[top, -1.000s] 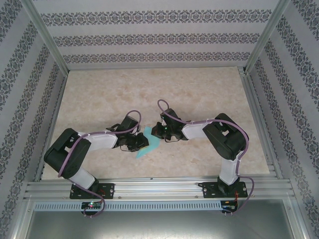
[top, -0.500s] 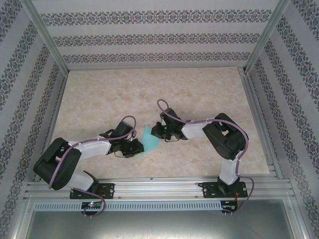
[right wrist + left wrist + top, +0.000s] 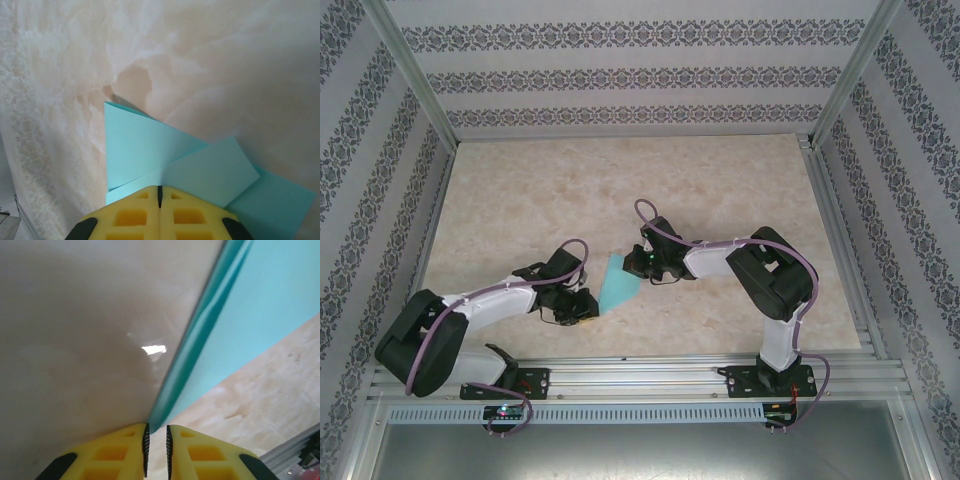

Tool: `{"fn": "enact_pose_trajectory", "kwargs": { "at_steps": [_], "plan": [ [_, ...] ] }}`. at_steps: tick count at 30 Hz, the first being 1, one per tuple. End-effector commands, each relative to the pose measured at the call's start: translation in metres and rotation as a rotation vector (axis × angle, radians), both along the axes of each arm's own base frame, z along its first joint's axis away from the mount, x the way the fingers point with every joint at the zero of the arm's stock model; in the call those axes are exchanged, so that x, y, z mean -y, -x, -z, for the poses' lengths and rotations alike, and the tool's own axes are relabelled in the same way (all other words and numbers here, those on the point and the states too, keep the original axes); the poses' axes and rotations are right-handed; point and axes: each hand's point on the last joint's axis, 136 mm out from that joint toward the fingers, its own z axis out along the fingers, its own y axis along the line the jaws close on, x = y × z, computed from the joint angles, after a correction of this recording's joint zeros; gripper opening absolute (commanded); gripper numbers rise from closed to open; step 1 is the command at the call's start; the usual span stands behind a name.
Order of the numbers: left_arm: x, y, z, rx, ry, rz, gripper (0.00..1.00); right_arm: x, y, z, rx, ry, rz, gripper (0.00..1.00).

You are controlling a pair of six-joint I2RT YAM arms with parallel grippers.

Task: Fold a paper plane with a square sheet of paper (pick it up from the middle)
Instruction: Fourth fold the wing at the center of the table.

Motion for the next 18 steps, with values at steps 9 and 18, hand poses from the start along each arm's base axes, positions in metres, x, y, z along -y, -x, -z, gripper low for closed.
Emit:
{"fn": "enact_pose_trajectory", "kwargs": {
  "at_steps": [9, 18],
  "plan": [
    [-0.031, -0.005, -0.028, 0.110, -0.122, -0.049, 0.25, 0.018, 0.030, 0.038, -0.030, 0.158, -0.157, 0.05],
    [-0.021, -0.022, -0.045, 0.200, -0.075, -0.046, 0.35, 0.006, 0.051, 0.010, 0.066, 0.237, -0.513, 0.06]
  ]
}}
